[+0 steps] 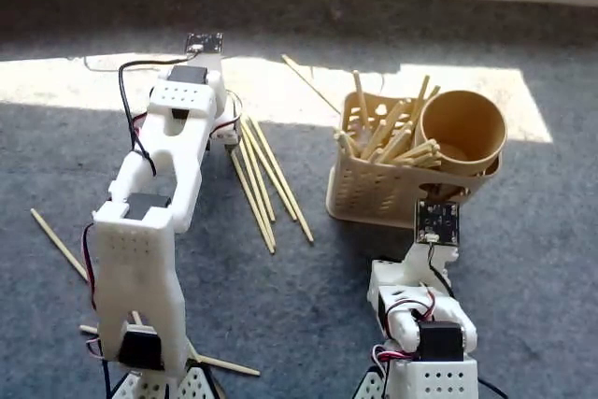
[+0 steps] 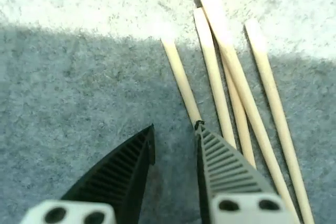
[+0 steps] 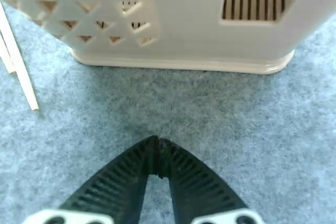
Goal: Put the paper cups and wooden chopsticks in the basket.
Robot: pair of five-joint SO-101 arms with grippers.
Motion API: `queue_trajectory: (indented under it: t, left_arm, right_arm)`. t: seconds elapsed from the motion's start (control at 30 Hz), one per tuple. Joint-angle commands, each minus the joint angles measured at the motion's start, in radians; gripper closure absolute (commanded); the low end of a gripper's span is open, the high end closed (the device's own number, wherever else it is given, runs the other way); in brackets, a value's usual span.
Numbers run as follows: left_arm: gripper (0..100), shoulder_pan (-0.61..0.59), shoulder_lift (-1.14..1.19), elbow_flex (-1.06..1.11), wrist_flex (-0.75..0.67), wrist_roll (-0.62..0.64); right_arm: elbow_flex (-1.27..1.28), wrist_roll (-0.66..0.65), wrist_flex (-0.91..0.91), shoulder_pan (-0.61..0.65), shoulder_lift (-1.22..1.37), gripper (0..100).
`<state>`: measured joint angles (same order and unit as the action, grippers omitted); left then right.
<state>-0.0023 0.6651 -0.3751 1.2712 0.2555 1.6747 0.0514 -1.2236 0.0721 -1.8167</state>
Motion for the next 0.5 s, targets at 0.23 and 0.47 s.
queue_trajectory:
  t: [0.23,0.47]
  left_arm:
    - [86,-0.002,-0.050,-0.096,0.144,-0.021]
    - [86,0.022,0.012,-0.102,0.064,-0.021]
  right_arm:
    - [0.102,-0.009,-0.007,0.007,-0.002,99.1]
    - [0.102,-0.009,-0.007,0.007,-0.002,99.1]
